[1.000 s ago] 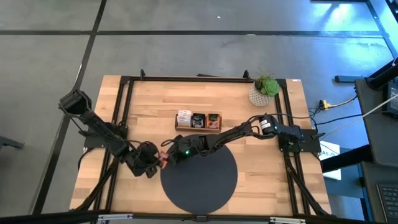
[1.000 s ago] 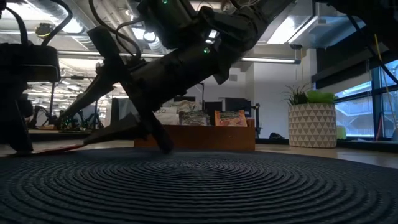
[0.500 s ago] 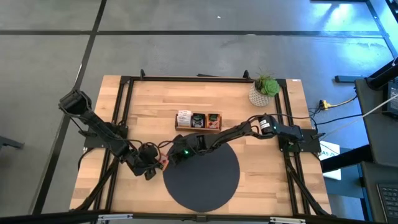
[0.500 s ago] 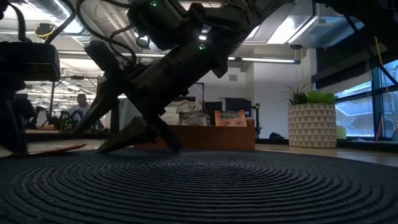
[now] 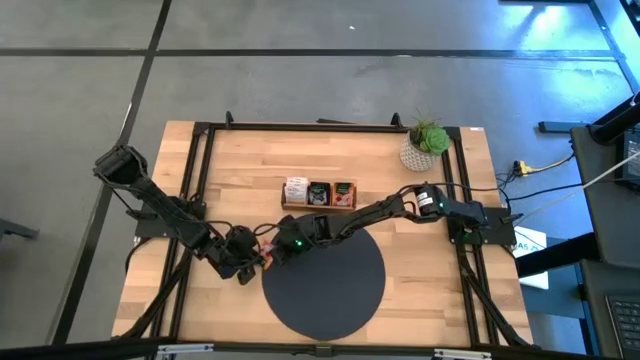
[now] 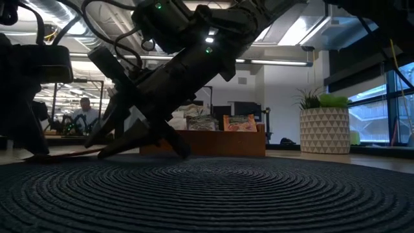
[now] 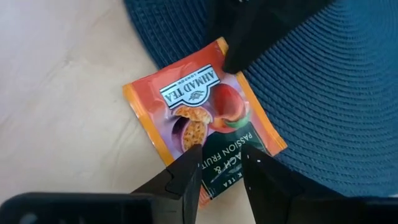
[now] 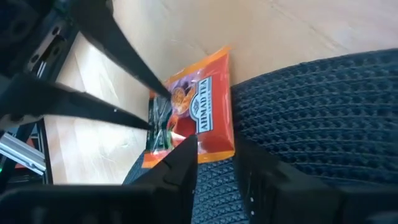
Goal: Pick & Place Tea
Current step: Put the orange tea bag into the right of the wooden organizer
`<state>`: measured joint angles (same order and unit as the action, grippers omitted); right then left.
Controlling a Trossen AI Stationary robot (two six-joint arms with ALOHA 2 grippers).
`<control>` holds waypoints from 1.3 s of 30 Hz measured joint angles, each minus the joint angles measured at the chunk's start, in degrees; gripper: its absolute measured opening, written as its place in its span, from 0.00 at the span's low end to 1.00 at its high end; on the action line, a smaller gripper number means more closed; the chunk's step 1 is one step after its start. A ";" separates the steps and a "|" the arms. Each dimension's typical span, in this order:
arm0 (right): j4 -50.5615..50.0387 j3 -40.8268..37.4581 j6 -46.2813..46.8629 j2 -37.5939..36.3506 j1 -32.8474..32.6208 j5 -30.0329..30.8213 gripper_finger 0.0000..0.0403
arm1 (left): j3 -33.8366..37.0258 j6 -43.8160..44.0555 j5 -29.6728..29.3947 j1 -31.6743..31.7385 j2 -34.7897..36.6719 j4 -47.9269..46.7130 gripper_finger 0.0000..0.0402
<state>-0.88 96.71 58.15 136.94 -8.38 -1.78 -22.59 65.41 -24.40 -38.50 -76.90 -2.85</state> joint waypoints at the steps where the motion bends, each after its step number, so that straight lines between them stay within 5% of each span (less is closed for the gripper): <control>1: 0.04 0.02 0.19 0.00 0.08 -0.02 0.23 | 0.00 -0.11 0.47 0.00 0.00 0.04 0.27; 10: 0.38 0.09 1.10 0.00 0.34 -2.14 0.02 | -0.03 -1.73 1.16 -0.02 0.02 -0.07 0.27; 22: -4.45 0.02 -3.82 -2.88 1.18 -4.37 0.01 | -0.09 -2.48 0.13 -1.24 4.64 -0.78 0.27; 30: -10.62 -2.38 -11.96 -13.30 1.79 -3.35 0.00 | -0.09 0.74 -14.68 -5.84 19.97 -6.25 0.28; 39: -12.64 -16.42 -13.93 -33.41 0.94 13.18 0.00 | -0.13 -6.04 -33.54 -9.32 32.57 -5.23 0.28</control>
<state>-13.52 80.29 44.22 103.53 -7.44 11.40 -22.72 59.38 -57.95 -47.82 -44.33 -8.08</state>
